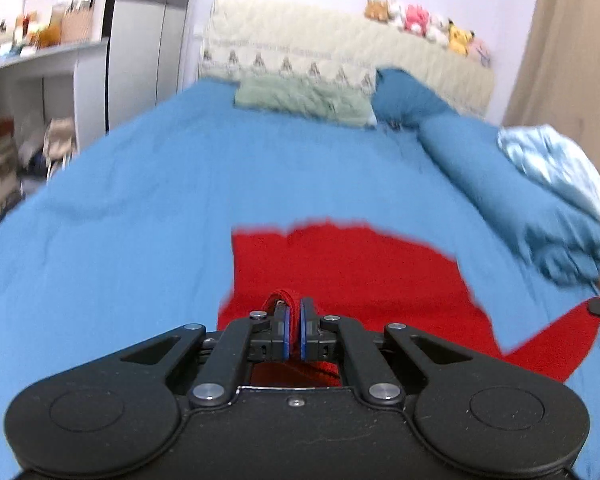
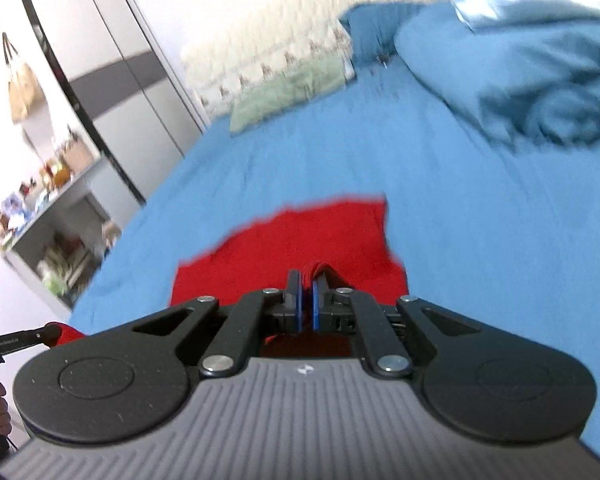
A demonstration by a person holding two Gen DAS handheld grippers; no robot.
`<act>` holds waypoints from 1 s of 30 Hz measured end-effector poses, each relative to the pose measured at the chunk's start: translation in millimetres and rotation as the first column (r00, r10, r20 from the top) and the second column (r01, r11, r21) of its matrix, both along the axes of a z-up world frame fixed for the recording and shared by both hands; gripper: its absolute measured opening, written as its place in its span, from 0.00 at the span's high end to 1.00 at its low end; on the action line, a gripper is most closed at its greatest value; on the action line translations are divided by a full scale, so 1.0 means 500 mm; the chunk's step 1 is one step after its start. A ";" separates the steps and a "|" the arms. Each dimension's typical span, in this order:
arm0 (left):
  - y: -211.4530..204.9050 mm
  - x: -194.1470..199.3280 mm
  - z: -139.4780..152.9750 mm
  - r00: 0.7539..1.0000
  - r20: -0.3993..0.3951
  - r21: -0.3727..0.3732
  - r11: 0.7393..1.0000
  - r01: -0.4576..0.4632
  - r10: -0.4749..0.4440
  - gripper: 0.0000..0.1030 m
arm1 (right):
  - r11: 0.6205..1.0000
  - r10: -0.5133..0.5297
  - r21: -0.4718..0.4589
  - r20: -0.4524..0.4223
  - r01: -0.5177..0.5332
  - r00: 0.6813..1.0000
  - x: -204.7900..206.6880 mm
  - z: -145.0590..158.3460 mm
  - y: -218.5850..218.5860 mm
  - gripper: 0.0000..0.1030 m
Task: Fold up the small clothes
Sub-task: 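Grasp the sweater hem with both tools and lift it toward the collar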
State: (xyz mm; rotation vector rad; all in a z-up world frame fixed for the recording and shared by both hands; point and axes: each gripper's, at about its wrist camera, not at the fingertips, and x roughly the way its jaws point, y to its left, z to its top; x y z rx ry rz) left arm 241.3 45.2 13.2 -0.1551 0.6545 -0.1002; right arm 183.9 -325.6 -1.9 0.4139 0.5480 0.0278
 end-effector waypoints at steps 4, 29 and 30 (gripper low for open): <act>-0.010 0.218 0.002 0.998 0.012 0.000 0.998 -0.063 0.063 0.95 | 0.999 -0.024 -0.034 0.002 0.024 1.000 0.211 0.033 -0.022 0.81; 0.010 0.494 -0.250 0.997 -0.044 0.069 0.996 -0.057 0.060 0.06 | 0.996 -0.028 -0.087 -0.002 0.028 1.000 0.550 -0.252 -0.041 0.09; -0.002 0.473 -0.258 0.998 -0.055 0.084 0.996 -0.010 0.015 0.04 | 0.996 0.004 -0.087 -0.013 -0.005 1.000 0.533 -0.262 -0.027 0.06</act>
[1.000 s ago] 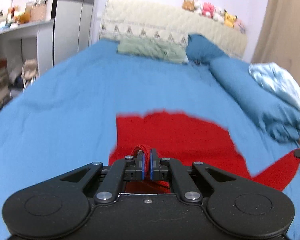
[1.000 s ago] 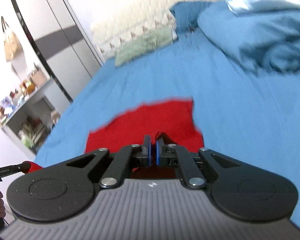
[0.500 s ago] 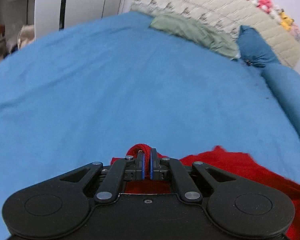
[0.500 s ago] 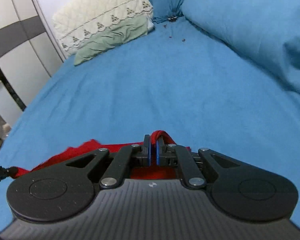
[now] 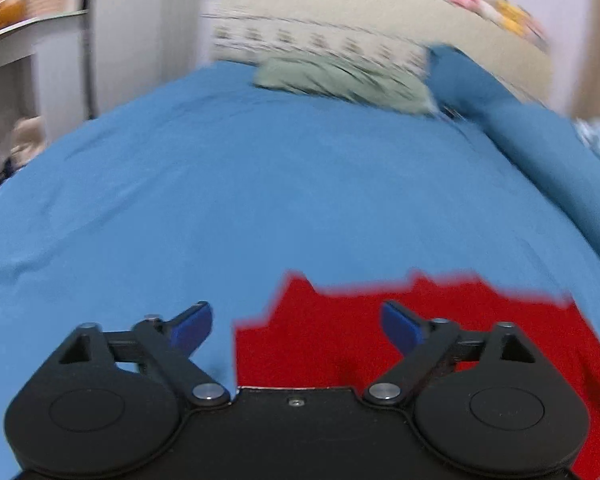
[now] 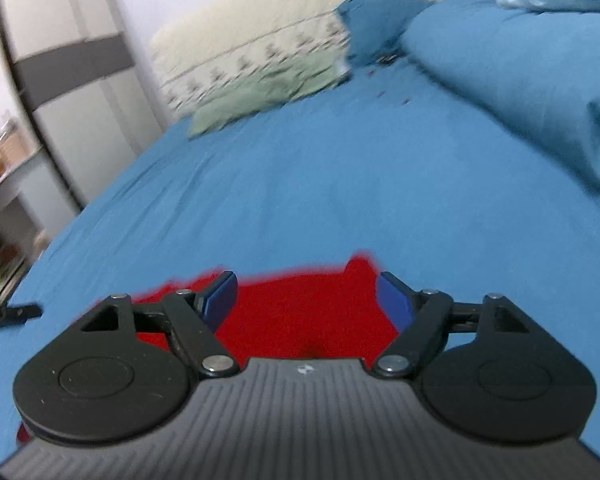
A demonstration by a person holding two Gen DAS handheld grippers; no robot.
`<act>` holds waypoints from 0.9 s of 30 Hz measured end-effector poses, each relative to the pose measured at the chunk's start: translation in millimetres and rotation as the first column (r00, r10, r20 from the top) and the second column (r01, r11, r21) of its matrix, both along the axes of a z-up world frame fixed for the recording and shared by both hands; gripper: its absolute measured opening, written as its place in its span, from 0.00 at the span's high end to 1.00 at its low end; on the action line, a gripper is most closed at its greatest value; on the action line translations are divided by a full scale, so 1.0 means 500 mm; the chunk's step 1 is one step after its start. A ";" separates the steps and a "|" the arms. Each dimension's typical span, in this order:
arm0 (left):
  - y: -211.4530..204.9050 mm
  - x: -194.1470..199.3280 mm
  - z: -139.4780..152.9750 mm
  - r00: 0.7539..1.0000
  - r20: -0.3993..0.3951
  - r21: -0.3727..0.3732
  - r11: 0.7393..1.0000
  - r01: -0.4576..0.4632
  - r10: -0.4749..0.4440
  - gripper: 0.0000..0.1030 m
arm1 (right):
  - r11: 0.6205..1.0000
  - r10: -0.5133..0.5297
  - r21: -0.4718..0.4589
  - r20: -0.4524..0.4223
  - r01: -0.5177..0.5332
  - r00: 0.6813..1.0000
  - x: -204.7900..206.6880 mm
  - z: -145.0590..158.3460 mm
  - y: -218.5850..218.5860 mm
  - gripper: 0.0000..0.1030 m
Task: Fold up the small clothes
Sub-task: 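Grasp the sweater hem with both tools and lift it toward the collar, then lay the hem over the collar and open both tools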
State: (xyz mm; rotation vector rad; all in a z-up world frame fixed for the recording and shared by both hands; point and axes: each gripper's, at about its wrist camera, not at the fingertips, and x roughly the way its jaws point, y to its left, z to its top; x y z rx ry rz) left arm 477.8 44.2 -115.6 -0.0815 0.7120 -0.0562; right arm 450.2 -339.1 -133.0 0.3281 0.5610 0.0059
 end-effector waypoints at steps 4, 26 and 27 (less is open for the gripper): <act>-0.050 -0.059 -0.080 0.988 -0.098 0.100 0.987 0.128 -0.118 0.02 | 0.994 0.087 -0.051 -0.103 -0.093 0.991 -0.034 -0.059 0.047 0.05; -0.150 -0.051 0.001 0.932 -0.298 0.151 0.954 0.257 -0.204 0.00 | 0.993 0.004 -0.115 -0.228 -0.031 0.974 -0.138 0.027 -0.012 0.04; -0.165 -0.055 0.007 0.930 -0.290 0.145 0.951 0.275 -0.225 0.00 | 0.993 0.005 -0.114 -0.236 -0.033 0.972 -0.149 0.032 -0.019 0.04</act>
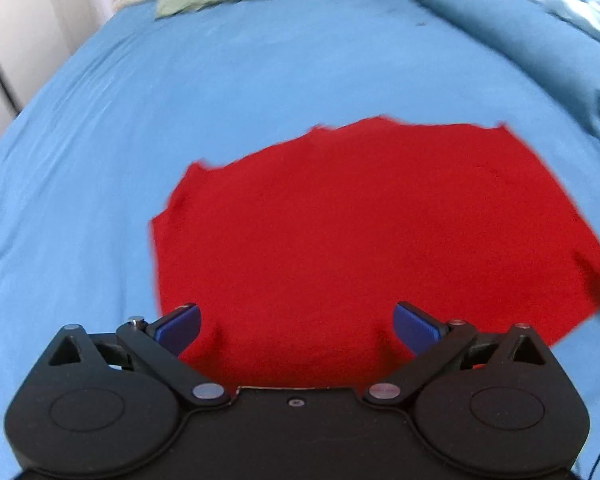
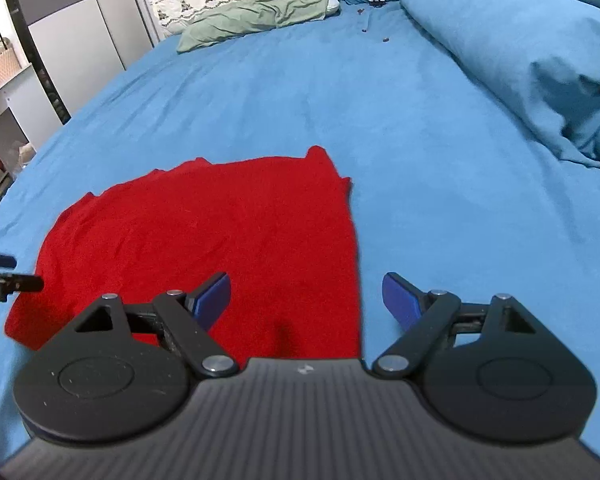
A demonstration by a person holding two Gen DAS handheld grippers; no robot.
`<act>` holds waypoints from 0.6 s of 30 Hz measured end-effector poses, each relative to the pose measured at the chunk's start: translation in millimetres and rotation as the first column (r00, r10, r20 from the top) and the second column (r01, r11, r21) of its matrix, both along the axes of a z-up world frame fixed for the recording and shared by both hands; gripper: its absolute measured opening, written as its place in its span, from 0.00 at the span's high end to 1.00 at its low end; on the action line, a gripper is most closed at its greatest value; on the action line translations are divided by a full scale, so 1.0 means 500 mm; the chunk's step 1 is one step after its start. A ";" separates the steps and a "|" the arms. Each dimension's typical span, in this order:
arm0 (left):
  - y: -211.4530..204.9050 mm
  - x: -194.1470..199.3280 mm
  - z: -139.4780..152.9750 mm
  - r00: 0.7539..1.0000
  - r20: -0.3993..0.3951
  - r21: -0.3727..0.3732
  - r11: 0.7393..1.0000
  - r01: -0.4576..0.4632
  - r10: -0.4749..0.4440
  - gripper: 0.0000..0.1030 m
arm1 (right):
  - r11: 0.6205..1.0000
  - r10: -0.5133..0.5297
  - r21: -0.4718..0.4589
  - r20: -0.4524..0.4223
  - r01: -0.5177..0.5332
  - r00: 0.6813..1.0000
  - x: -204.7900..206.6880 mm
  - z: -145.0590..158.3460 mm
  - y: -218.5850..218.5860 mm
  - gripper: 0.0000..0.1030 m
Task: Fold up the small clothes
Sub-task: 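Lay the hem over the collar and open both tools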
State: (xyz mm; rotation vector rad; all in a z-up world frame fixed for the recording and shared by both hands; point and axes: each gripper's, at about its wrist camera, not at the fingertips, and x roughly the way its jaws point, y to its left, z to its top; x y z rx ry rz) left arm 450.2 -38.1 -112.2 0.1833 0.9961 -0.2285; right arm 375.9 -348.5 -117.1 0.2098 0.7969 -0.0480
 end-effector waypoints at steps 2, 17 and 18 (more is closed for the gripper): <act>-0.035 -0.014 0.012 0.999 0.016 -0.058 0.997 0.049 -0.049 0.00 | 1.000 -0.002 -0.006 -0.030 0.002 1.000 -0.018 0.002 -0.013 0.04; -0.180 0.030 -0.100 1.000 0.012 -0.061 0.998 -0.016 0.017 0.00 | 0.999 -0.050 0.022 0.042 0.049 0.998 0.008 -0.162 -0.018 0.21; -0.184 0.032 -0.108 1.000 0.002 -0.039 0.999 -0.025 0.026 0.00 | 0.999 -0.046 0.008 0.059 0.046 0.997 0.007 -0.165 -0.010 0.27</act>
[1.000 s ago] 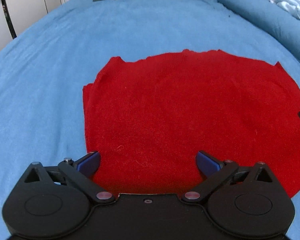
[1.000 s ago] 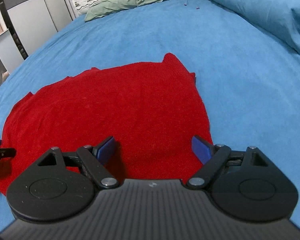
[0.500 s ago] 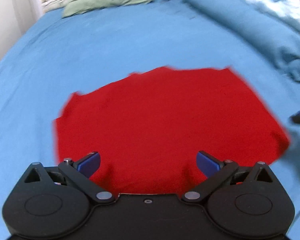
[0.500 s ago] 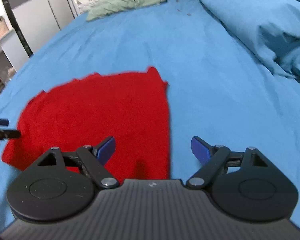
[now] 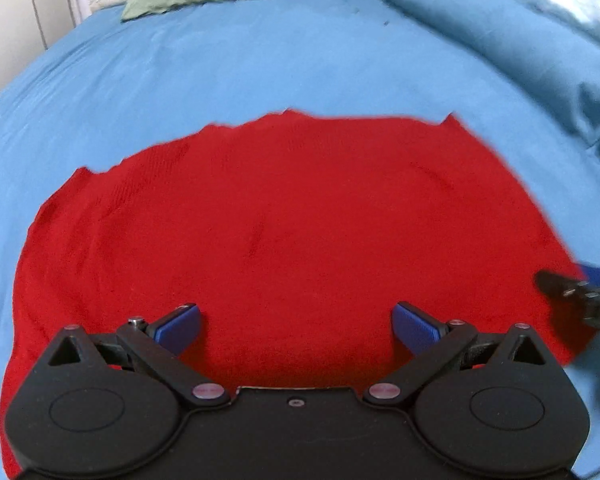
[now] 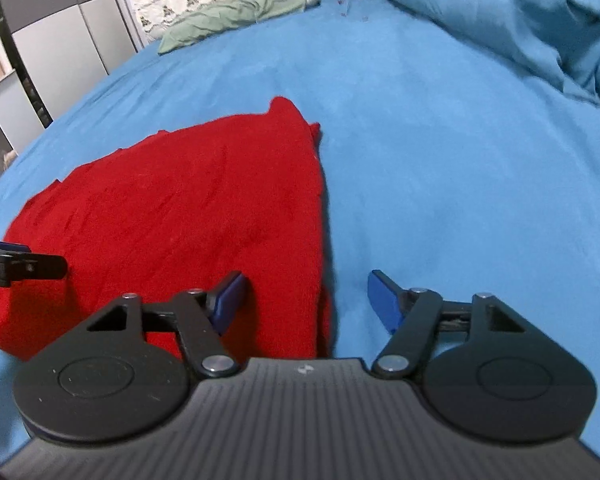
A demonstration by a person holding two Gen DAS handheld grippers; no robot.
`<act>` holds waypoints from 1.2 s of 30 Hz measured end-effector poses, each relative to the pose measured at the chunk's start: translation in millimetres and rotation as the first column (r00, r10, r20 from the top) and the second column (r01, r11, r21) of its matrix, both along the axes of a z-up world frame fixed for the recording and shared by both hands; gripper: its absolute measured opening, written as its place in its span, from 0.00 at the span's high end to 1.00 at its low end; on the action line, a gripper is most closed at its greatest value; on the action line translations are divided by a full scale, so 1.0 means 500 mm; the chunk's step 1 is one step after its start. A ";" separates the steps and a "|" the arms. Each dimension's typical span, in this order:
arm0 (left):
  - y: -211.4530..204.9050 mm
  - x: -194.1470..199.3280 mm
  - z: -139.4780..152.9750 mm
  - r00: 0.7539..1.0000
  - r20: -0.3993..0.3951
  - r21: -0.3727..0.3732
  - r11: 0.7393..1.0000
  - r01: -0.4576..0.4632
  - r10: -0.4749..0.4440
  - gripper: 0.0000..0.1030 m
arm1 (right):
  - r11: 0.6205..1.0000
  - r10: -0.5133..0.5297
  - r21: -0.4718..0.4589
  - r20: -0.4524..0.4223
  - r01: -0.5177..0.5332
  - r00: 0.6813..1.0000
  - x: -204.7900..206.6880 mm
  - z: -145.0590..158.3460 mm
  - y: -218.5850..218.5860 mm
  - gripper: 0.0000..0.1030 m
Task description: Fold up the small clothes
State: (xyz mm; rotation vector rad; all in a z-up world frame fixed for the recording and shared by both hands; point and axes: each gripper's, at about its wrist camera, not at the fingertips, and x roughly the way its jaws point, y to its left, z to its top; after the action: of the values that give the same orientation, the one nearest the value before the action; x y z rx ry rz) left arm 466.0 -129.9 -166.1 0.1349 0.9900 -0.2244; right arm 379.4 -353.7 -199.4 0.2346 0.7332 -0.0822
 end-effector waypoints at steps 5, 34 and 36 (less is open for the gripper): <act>-0.009 0.019 -0.035 0.999 -0.027 0.015 0.999 -0.029 0.029 0.00 | 0.999 0.053 -0.004 0.026 -0.053 0.998 -0.007 -0.008 0.020 0.59; 0.475 -0.201 -0.004 0.995 0.035 -0.103 0.990 -0.092 0.096 0.00 | 0.829 0.555 0.010 -0.138 -0.559 0.820 0.205 0.061 0.713 0.77; 0.477 -0.215 -0.009 0.995 0.046 -0.118 0.990 -0.080 0.086 0.00 | 0.830 0.556 0.024 -0.123 -0.557 0.822 0.202 0.064 0.714 0.64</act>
State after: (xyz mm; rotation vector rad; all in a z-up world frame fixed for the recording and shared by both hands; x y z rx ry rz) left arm 358.6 108.6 -170.5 -0.0063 0.9278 -0.2008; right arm 480.2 3.2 -167.2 -0.0071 0.9025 0.4644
